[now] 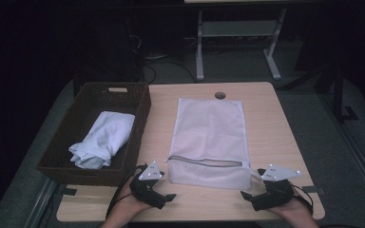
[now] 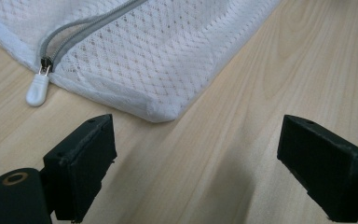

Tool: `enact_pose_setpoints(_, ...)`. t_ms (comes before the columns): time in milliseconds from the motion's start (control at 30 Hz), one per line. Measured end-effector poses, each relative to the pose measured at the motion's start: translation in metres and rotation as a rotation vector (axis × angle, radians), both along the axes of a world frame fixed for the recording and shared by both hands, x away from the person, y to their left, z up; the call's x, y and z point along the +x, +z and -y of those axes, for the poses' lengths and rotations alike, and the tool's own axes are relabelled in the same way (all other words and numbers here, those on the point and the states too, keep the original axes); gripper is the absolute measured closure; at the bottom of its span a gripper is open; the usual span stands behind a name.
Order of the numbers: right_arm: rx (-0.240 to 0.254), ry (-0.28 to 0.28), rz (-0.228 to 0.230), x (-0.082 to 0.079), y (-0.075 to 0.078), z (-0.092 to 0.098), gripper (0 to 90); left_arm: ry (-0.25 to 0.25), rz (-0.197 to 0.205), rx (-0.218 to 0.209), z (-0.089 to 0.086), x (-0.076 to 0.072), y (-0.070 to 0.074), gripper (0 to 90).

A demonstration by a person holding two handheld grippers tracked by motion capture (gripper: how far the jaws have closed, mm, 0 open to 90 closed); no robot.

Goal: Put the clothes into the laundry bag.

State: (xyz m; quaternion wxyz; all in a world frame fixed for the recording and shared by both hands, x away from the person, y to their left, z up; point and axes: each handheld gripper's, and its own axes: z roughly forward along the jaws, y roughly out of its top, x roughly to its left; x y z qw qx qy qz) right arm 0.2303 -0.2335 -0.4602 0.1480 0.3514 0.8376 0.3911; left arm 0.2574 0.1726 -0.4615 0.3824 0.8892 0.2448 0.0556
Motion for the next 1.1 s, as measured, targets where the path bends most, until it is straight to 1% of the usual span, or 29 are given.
enact_pose_setpoints(100, 0.000, -0.003, -0.002, 0.000, 0.001, 0.001, 0.0, -0.001, 0.000, 0.001, 0.000, 0.000, 0.000, 10.8)
enact_pose_setpoints(133, 0.006, -0.009, -0.001, 0.001, 0.001, 0.002, 0.0, 0.006, 0.000, -0.007, -0.001, 0.000, 0.001, 10.9)
enact_pose_setpoints(267, 0.001, -0.017, 0.001, 0.001, 0.003, 0.002, 0.1, 0.004, 0.004, -0.005, -0.003, 0.000, 0.002, 10.8)
enact_pose_setpoints(300, 0.000, -0.019, 0.001, 0.003, 0.003, 0.002, 0.2, 0.004, 0.008, 0.000, -0.004, -0.001, 0.002, 10.8)
enact_pose_setpoints(467, 0.002, -0.028, -0.006, 0.007, 0.005, 0.001, 0.4, 0.005, 0.010, -0.009, -0.005, -0.001, 0.003, 12.1)
enact_pose_setpoints(600, 0.000, -0.035, -0.003, 0.010, 0.007, 0.001, 0.6, 0.006, 0.009, -0.012, -0.005, -0.001, 0.003, 12.1)
enact_pose_setpoints(633, 0.002, -0.039, -0.003, 0.011, 0.008, 0.000, 3.6, 0.008, 0.009, -0.013, -0.005, 0.000, 0.003, 12.1)
enact_pose_setpoints(667, 0.015, -0.036, -0.001, 0.012, 0.009, 0.000, 9.4, 0.009, 0.012, -0.014, -0.004, 0.000, 0.003, 12.1)
enact_pose_setpoints(733, 0.015, -0.036, 0.001, 0.014, 0.011, -0.001, 10.7, 0.008, 0.014, -0.015, -0.004, -0.001, 0.003, 12.1)
enact_pose_setpoints(767, 0.015, -0.038, 0.003, 0.015, 0.012, -0.001, 13.0, 0.009, 0.015, -0.015, -0.004, -0.001, 0.003, 12.1)
enact_pose_setpoints(967, 0.013, -0.050, -0.013, 0.021, 0.014, -0.001, 14.3, 0.012, 0.013, -0.016, -0.005, 0.000, 0.003, 12.1)
enact_pose_setpoints(1000, 0.029, -0.061, -0.018, 0.022, 0.015, 0.001, 15.9, 0.013, 0.013, -0.018, -0.004, 0.000, 0.003, 12.1)
enact_pose_setpoints(1100, 0.035, -0.066, -0.024, 0.024, 0.017, 0.002, 17.5, 0.012, 0.013, -0.021, -0.004, 0.000, 0.003, 12.1)
